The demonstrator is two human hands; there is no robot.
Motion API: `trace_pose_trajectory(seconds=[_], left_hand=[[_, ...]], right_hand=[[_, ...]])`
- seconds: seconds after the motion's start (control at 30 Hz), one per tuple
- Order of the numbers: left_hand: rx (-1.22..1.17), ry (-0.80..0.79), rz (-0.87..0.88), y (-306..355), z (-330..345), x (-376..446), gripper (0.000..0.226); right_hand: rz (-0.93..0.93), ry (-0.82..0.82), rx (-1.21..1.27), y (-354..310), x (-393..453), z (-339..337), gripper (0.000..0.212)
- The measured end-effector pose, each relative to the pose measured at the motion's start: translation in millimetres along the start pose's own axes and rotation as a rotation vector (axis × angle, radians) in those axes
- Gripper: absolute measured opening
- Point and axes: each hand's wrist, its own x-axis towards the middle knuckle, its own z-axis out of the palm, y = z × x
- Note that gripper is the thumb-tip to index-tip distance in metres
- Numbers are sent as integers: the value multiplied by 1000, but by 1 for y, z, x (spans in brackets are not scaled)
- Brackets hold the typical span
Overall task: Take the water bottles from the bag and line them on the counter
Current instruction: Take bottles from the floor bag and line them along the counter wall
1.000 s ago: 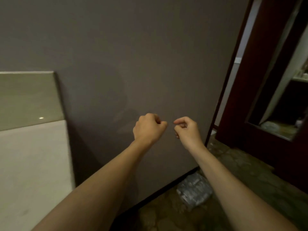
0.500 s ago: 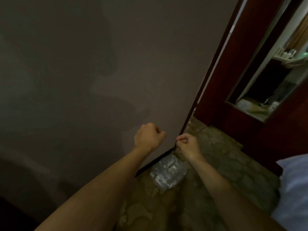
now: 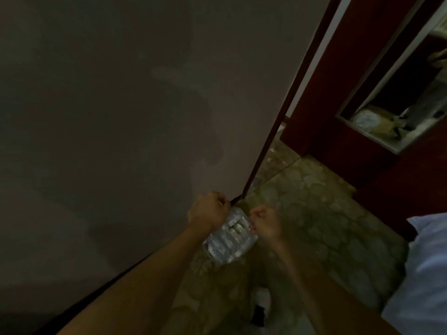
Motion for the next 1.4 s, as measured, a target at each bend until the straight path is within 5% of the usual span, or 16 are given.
trace_pose_trajectory(seconds=[0.5,0.8,1.03,1.3,1.4], left_hand=[[-108,-68,-376,22,189,174,26],[-50,-119,-485,-113,346,285,29],[-37,-213,-485,-215,433,354,40],[351,-533,-364,-269,485,405,40],[451,-567,-303,-273,500,416,35]], right_hand=[[85,-444,-198,128,244,-55,10],[133,-565,-339,284,377,56,16],[-82,-660,-519,383,468,151,28],[-201,-782,-828,450,530,218,24],[-338,-698,-742,469,538,225,48]])
